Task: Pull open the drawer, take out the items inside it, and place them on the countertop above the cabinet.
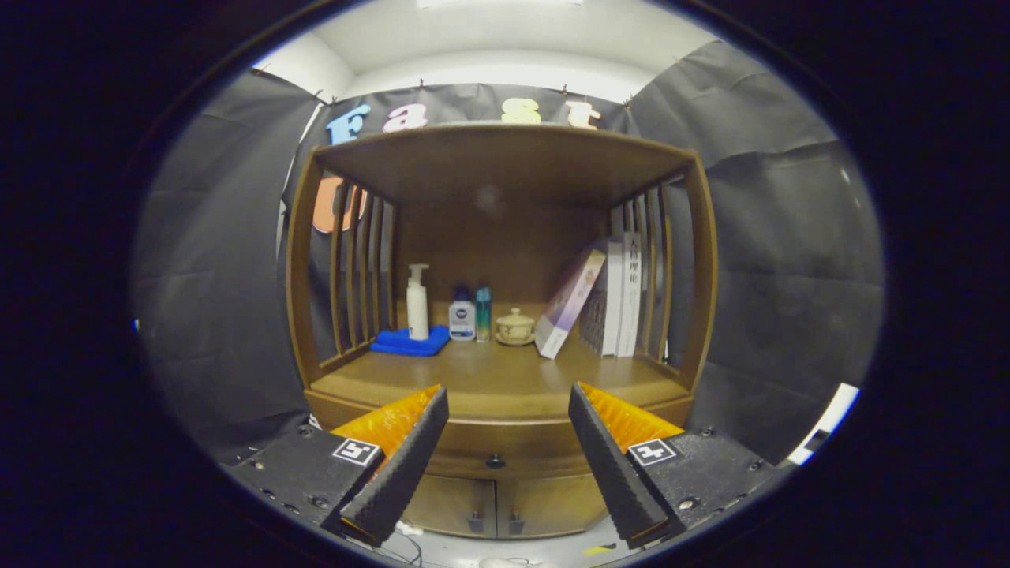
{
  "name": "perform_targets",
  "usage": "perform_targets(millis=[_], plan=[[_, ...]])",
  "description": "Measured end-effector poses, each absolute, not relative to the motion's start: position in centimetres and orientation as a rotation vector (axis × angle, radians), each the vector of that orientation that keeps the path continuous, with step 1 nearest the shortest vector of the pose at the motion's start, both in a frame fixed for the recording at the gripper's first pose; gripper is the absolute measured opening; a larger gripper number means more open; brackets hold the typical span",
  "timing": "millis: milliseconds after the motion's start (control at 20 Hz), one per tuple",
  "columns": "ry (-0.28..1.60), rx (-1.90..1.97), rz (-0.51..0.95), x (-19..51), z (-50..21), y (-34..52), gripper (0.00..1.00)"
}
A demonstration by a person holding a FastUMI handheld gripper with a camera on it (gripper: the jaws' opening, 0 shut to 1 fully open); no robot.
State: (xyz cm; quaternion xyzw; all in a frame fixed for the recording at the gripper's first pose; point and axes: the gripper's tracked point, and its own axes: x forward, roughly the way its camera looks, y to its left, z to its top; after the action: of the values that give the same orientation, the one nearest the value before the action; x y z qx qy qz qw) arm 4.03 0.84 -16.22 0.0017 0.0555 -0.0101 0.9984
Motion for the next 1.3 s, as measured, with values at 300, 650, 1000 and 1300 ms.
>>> perform_targets(millis=[300, 650, 1000, 1300], plan=[[0.183, 0.005, -0.016, 7.4, -25.0, 1.7, 0.99], [0.207, 0.016, -0.042, 12.4, -30.2, 1.7, 0.96], [0.217, -0.003, -0.046, 13.7, -32.1, 1.7, 0.75], [0.21, -0.01, -0.055, 13.6, -31.3, 1.6, 0.39]])
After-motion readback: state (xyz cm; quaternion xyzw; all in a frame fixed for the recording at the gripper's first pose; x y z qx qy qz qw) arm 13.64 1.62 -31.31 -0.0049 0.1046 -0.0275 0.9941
